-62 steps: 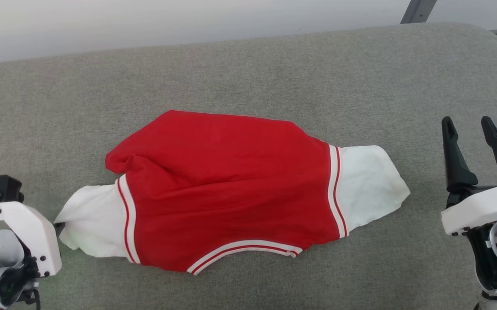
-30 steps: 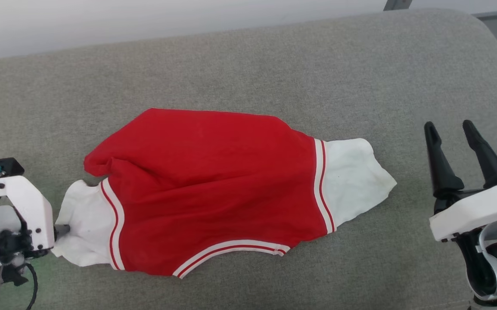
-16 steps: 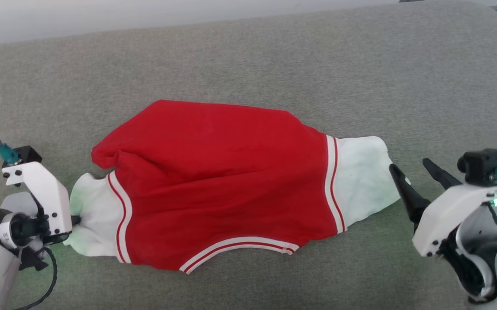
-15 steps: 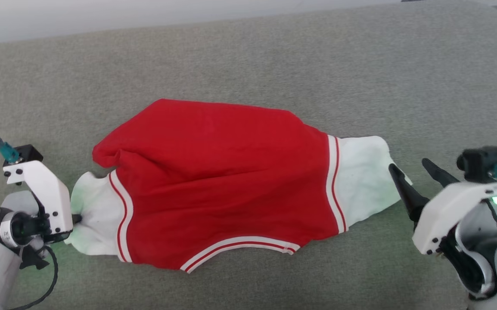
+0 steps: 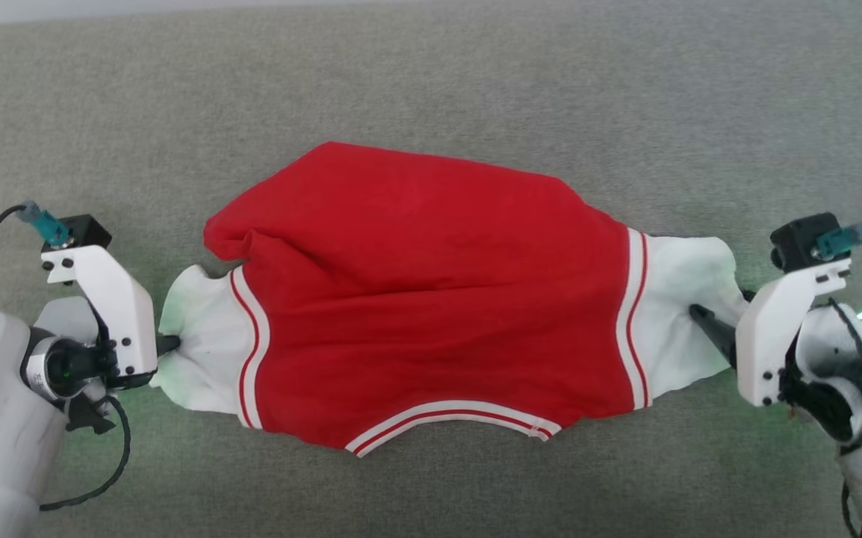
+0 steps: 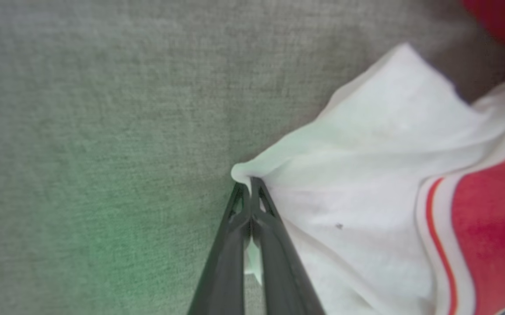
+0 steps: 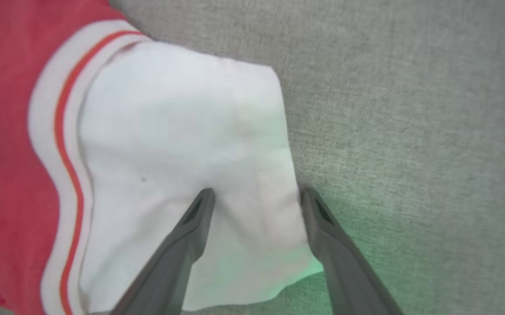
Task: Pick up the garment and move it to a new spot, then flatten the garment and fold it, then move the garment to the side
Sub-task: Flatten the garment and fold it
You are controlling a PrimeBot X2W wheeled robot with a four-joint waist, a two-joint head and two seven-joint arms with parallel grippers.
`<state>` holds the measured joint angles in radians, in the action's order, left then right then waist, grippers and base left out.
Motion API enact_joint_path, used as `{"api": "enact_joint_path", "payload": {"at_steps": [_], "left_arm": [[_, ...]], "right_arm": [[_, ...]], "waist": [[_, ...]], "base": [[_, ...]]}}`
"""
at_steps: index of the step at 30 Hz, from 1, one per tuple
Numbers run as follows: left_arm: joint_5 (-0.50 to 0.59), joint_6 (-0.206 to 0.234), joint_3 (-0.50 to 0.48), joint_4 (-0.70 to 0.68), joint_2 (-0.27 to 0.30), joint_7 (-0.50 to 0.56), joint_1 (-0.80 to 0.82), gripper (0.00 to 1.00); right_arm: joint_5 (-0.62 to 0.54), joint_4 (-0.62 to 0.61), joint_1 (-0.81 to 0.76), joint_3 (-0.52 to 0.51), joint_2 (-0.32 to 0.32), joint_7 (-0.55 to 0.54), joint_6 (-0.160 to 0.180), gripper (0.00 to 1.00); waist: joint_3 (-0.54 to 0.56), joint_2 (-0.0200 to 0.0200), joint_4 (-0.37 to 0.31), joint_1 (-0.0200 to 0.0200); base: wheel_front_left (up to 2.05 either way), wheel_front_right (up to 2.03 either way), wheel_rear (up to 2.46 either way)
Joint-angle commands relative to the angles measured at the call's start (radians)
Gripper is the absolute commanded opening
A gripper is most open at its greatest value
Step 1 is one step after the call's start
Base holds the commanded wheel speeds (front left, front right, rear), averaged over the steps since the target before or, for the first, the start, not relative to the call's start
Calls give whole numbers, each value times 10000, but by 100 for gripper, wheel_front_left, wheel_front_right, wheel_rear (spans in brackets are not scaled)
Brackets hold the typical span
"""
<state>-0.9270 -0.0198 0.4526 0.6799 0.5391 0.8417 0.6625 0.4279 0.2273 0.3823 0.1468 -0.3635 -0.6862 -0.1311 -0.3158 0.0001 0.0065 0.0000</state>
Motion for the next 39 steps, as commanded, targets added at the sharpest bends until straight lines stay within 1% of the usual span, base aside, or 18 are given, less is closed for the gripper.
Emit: {"api": "enact_joint_path", "payload": {"at_steps": [1, 4, 5, 6, 7, 8, 9, 10, 11, 14, 18, 20, 23, 25, 27, 30, 35, 39], "left_arm": [[33, -27, 319, 293, -616, -121, -300, 0], [54, -93, 356, 332, -699, -215, -194, 0], [53, -111, 370, 388, -735, -282, -174, 0], [41, -128, 363, 396, -765, -332, -154, 0], [22, -157, 346, 410, -794, -395, -140, 0], [22, -157, 346, 410, -794, -395, -140, 0], [24, -174, 337, 418, -810, -449, -145, 0], [96, -149, 350, 421, -781, -554, -138, 0], [98, -110, 338, 470, -718, -563, -166, 0], [95, -66, 238, 317, -539, -588, -25, 0], [77, -70, 42, -331, -232, -598, 446, 0], [145, -73, -31, -729, -36, -649, 663, 0], [217, 28, -111, -1334, 190, -513, 976, 0], [200, 181, -189, -1742, 277, -325, 1285, 0], [261, 235, -198, -1931, 339, -251, 1450, 0], [220, 468, -316, -2342, 486, 27, 1881, 0], [365, 795, -443, -2725, 429, 206, 2791, 0], [533, 807, -437, -2848, 420, 113, 3535, 0]], "right_arm": [[234, 336, 174, 159, -17, -176, 7, 100], [483, 1192, 241, 769, -80, -772, 6, 100], [907, 1633, 188, 1243, 73, -1333, -7, 100], [1060, 1809, 174, 1523, 39, -1642, -33, 88], [1320, 1870, 149, 1789, 9, -1830, -36, 7], [1320, 1870, 149, 1789, 9, -1830, -36, 7], [1614, 1929, 154, 1904, 5, -1938, -43, 0], [1928, 1934, 212, 1942, 20, -1977, -43, 0], [2293, 1875, 444, 1860, -144, -1801, -39, 0], [2850, 1520, 865, 1534, -390, -1447, -31, 0], [3254, 856, 1461, 1099, -768, -1230, -16, 0], [3424, 511, 1620, 915, -812, -1202, -16, 0], [3559, 17, 1914, 622, -718, -1228, -16, 0], [3553, -229, 2171, 345, -628, -1290, -16, 0], [3482, -301, 2300, 214, -590, -1288, -13, 0], [3311, -512, 2729, -159, -264, -1365, 6, 0], [2920, -732, 3523, -684, 264, -1179, 6, 0], [2847, -800, 4197, -795, 624, -857, 6, 0]], "waist": [[-146, -1, 143, 0], [-244, -1, 268, 0], [-266, -1, 309, 0], [-280, -1, 337, 0], [-283, -1, 361, 0], [-283, -1, 361, 0], [-272, -1, 377, 0], [-253, -1, 390, 0], [-135, -1, 427, 0], [183, -1, 478, 0], [722, -1, 519, 0], [1011, -1, 534, 0], [1491, -1, 537, 0], [1812, -1, 544, 0], [1978, -1, 551, 0], [2405, -1, 538, 0], [3011, -1, 530, 0], [3291, -1, 496, 0]], "base": [[0, 0, 0], [0, 0, 0], [0, 0, 0], [0, 0, 0], [0, 0, 0], [0, 0, 0], [0, 0, 0], [0, 0, 0], [0, 0, 0], [0, 0, 0], [0, 0, 0], [0, 0, 0], [0, 0, 0], [0, 0, 0], [0, 0, 0], [0, 0, 0], [0, 0, 0], [0, 0, 0]]}}
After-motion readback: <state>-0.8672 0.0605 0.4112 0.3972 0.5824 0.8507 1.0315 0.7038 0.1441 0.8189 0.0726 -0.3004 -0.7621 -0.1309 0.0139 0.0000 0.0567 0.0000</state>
